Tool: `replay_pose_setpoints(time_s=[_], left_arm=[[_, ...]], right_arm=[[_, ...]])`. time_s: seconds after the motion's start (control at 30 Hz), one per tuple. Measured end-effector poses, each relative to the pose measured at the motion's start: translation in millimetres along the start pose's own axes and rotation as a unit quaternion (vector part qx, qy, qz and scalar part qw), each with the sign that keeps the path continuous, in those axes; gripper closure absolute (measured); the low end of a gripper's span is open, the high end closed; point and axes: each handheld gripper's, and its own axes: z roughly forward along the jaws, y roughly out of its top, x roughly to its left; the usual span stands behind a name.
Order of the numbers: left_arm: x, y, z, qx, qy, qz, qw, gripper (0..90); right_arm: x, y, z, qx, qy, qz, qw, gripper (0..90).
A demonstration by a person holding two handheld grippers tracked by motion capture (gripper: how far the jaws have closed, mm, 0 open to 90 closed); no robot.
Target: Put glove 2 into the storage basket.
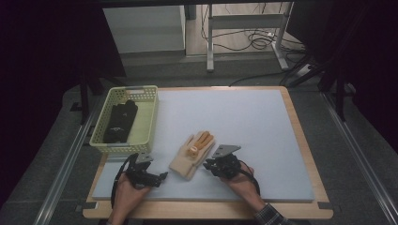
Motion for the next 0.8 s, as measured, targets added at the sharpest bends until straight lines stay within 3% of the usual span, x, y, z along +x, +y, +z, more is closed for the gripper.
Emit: replay_pose_setpoints(time_s=[0.2, 0.4, 0.8], left_arm=[[0.2, 0.2, 0.0, 0.001, -0.001, -0.001, 1.0000, 1.3], [0.3, 0.2, -0.1, 0.001, -0.001, -0.001, 1.0000, 1.4], [0.2, 0.0, 0.0, 0.000, -0.001, -0.001, 1.0000, 1.4]], right_arm=[[-26.8, -16.2, -25.6, -0.003, -0.047, 0.021, 0.9987, 64.4], [-45.9, -29.8, -43.9, -0.002, -0.079, 0.038, 0.9962, 54.0], [-77.7, -53.8, -64.4, 0.014, -0.130, 0.065, 0.9894, 29.5]])
